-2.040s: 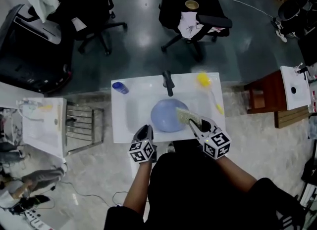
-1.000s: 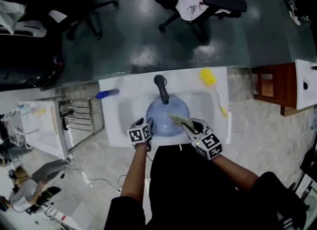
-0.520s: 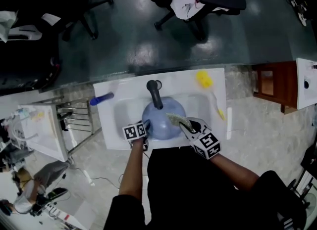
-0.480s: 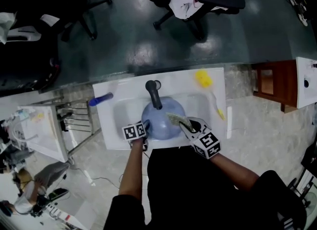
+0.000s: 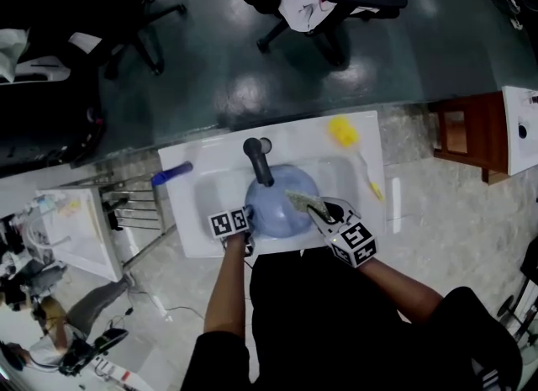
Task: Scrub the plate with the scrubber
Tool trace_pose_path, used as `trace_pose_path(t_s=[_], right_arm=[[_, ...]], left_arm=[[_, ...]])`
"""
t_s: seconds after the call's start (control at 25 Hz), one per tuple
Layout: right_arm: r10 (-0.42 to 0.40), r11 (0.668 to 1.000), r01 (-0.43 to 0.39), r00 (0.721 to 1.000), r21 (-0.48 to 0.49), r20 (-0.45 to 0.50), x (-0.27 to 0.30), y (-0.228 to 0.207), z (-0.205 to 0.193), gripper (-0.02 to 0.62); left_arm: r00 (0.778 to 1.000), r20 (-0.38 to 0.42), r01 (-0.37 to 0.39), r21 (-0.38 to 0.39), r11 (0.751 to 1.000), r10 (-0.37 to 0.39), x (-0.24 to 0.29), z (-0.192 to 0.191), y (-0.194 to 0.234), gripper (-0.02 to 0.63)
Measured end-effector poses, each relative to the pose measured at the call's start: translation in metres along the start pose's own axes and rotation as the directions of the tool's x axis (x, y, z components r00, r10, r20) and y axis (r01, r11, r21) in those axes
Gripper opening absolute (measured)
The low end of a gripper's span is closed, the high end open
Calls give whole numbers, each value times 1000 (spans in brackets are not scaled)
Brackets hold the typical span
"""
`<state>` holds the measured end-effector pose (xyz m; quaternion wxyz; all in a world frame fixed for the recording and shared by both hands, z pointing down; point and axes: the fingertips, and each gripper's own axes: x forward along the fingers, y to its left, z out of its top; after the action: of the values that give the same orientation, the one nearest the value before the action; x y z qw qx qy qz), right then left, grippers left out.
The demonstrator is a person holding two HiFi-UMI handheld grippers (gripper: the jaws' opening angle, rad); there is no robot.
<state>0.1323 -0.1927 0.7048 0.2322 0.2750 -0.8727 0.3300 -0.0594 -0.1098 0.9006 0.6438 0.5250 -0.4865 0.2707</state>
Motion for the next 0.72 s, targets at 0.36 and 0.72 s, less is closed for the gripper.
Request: trace_pose_path(t_s=[0.36, 0.72], right_arm=[[-83, 994, 80, 996, 71, 39, -9, 11, -13, 61], [64, 993, -73, 994, 96, 91, 8, 85, 5, 61]], left_arm=[[984, 156, -69, -115, 991, 86, -37, 11, 14, 12], [954, 297, 15, -178, 984, 39, -100, -16, 26, 17]])
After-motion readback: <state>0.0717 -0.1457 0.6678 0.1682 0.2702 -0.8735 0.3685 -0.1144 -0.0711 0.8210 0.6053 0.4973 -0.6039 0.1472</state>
